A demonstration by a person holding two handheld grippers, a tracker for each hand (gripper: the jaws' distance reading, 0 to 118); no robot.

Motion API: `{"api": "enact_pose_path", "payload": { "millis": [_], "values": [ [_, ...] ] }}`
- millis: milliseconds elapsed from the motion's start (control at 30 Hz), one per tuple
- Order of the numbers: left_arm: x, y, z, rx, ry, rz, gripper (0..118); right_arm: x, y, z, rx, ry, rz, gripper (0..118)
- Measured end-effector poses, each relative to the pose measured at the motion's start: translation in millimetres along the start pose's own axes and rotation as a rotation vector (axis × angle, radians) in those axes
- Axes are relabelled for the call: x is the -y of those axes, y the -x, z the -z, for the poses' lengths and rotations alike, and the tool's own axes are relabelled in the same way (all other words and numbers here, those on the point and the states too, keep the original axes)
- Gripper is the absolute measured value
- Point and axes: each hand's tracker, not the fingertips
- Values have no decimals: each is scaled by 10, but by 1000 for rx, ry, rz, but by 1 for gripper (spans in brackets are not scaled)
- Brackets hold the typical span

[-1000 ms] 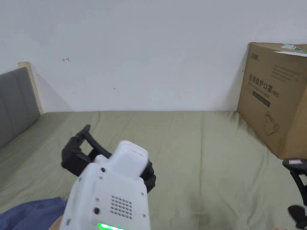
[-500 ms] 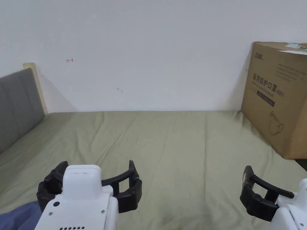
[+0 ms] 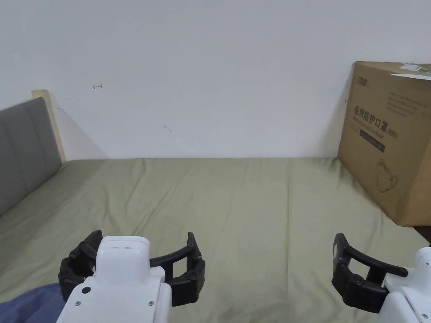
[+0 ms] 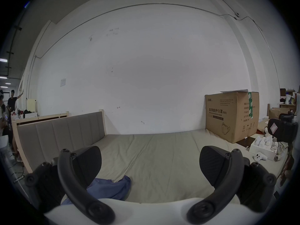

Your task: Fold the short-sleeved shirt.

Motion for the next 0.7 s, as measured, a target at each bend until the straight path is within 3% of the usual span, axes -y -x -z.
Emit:
{"api": "enact_pose_path", "payload": {
  "millis": [167, 233, 300, 333, 367, 400, 433, 467, 500, 567, 700],
  "values": [
    [-15, 17, 2, 2, -5, -13, 116, -16, 6, 30, 6, 15, -6, 118],
    [-33, 31, 19, 12, 3, -23, 102, -33, 19, 36, -10, 27, -23, 116],
    [-38, 38, 28, 19, 16, -23, 96, -65, 36, 48, -52, 48, -38, 112],
    [-40, 33, 36, 17, 27, -7, 81, -67, 83, 51, -54, 57, -53, 104],
    [-40, 23, 63, 7, 50, 15, 46, -70, 81, 27, -42, 39, -71, 71],
    [-32, 25, 99, 2, 77, 16, 0, -123, 81, 45, 16, 45, -123, 0],
    [-13, 35, 95, 26, 79, -17, 0, 6, -7, 76, 79, 76, -128, 0],
    [2, 72, 100, 86, 102, -58, 0, 108, -140, 143, -48, 76, -13, 0],
    [10, 80, 115, 107, 123, -70, 0, 181, -107, 129, -86, 98, 12, 0],
    [42, 23, 123, 58, 120, -26, 0, 411, -158, 178, 10, 107, -54, 0],
    [68, -37, 112, 67, 109, 5, 0, 72, -65, 123, -13, 110, -29, 0]
  ]
}}
